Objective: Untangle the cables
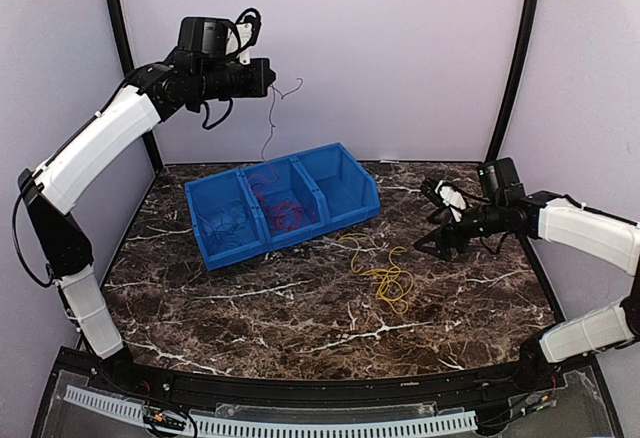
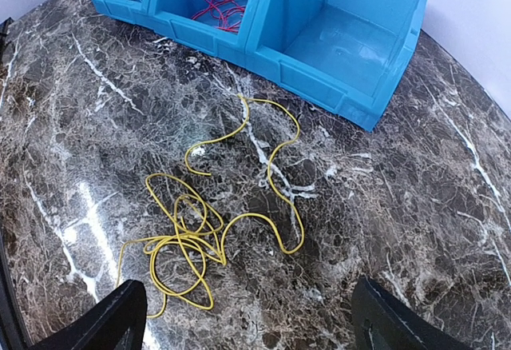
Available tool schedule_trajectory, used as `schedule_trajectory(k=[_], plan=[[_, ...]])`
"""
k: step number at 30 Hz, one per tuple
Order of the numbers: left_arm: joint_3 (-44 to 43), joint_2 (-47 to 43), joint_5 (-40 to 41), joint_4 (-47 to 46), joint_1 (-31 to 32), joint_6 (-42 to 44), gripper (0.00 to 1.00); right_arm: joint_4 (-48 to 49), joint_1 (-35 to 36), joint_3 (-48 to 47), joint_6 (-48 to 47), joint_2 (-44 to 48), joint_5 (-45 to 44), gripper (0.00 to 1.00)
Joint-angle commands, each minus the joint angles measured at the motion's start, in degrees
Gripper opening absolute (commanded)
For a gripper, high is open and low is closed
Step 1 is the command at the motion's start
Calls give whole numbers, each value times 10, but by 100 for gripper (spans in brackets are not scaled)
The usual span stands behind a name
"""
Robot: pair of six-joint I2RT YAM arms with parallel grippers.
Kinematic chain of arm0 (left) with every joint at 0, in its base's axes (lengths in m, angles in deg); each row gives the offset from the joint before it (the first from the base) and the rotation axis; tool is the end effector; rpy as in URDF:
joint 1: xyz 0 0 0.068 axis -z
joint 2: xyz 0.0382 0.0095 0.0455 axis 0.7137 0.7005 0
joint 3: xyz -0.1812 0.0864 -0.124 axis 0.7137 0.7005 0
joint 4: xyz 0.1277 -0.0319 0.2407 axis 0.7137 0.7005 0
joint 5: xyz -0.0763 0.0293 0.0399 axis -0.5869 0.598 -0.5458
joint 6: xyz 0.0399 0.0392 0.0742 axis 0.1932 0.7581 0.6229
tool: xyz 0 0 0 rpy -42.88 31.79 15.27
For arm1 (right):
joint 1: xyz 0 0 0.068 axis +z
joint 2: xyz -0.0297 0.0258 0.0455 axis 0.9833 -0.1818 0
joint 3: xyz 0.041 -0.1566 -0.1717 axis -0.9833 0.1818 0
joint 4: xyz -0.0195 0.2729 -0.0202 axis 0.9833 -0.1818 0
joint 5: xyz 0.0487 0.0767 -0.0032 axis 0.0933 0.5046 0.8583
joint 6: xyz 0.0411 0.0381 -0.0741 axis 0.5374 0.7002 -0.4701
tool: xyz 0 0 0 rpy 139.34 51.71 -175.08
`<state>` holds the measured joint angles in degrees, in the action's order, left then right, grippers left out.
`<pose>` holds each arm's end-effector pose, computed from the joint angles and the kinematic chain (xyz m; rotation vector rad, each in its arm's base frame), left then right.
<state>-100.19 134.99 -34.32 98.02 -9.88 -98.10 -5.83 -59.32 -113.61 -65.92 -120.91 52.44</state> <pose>0.3720 -0.2532 0.4417 0.2708 1.7434 -0.4862 0.2807 0.1462 0.1714 -1.1037 1.9969 0.5396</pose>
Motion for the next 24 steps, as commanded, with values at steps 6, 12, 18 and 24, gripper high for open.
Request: schedule_trajectory(k=[6, 12, 18, 24], plan=[[28, 5, -46, -2, -39, -23, 0, 17, -3, -1, -15, -12, 20, 89], [98, -5, -53, -21, -45, -29, 0, 6, -3, -6, -22, -33, 27, 88], [175, -1, -72, -33, -48, -42, 0, 1, -4, -8, -26, -40, 36, 87], [219, 21, -76, -41, -51, -54, 0, -2, -3, -9, -27, -50, 38, 86]])
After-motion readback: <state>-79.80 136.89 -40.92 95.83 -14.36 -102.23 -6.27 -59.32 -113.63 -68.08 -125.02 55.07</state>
